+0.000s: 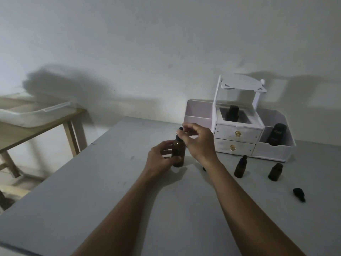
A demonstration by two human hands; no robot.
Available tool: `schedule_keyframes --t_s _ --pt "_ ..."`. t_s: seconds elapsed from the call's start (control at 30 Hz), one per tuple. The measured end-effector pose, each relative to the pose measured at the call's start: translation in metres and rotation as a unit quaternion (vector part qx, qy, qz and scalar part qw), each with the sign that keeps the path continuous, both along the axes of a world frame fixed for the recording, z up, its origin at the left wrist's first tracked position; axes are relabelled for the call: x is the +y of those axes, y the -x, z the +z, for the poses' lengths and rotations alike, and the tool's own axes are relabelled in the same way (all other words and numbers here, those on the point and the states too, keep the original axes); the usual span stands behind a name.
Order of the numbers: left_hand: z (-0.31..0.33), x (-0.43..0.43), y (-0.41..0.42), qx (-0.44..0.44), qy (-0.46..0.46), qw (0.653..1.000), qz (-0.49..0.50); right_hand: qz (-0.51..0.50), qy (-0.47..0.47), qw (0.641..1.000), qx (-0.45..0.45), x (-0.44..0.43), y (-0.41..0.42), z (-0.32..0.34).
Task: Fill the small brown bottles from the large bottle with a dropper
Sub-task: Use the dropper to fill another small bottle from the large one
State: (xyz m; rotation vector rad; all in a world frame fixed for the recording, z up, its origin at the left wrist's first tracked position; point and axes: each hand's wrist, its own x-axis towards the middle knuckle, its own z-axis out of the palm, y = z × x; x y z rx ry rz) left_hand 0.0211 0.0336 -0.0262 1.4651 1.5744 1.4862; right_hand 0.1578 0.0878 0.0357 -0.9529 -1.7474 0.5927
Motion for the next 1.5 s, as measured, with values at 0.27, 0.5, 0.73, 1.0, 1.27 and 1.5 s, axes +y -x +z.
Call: schedule_keyframes --t_s 0.27,0.5,0.73,1.0,1.27,1.5 --pt "-0.007 0.004 0.005 0.003 0.003 1.0 -0.022 0.003 0.002 1.0 -0.018 0.006 0.007 -0.004" --pt "-0.009 0.005 0.007 0.0 0.001 1.0 -0.023 -0.018 -0.009 1.0 0.02 0.009 0.012 -0.007" --pt "-0.009 0.006 0.007 0.001 0.003 1.0 -0.023 -0.02 0.019 0.998 0.063 0.011 0.018 -0.004" --pt "-0.01 0.007 0.008 0.006 0.006 1.0 -0.022 -0.026 0.009 0.998 0.057 0.01 0.018 -0.004" --pt "-0.008 0.004 0.007 0.014 0.007 1.0 -0.018 -0.009 0.011 0.999 0.045 0.005 0.014 0.004" --pt "-0.008 -0.002 0.005 -0.004 0.017 0.999 0.029 0.018 -0.024 0.996 0.083 0.0 0.009 0.053"
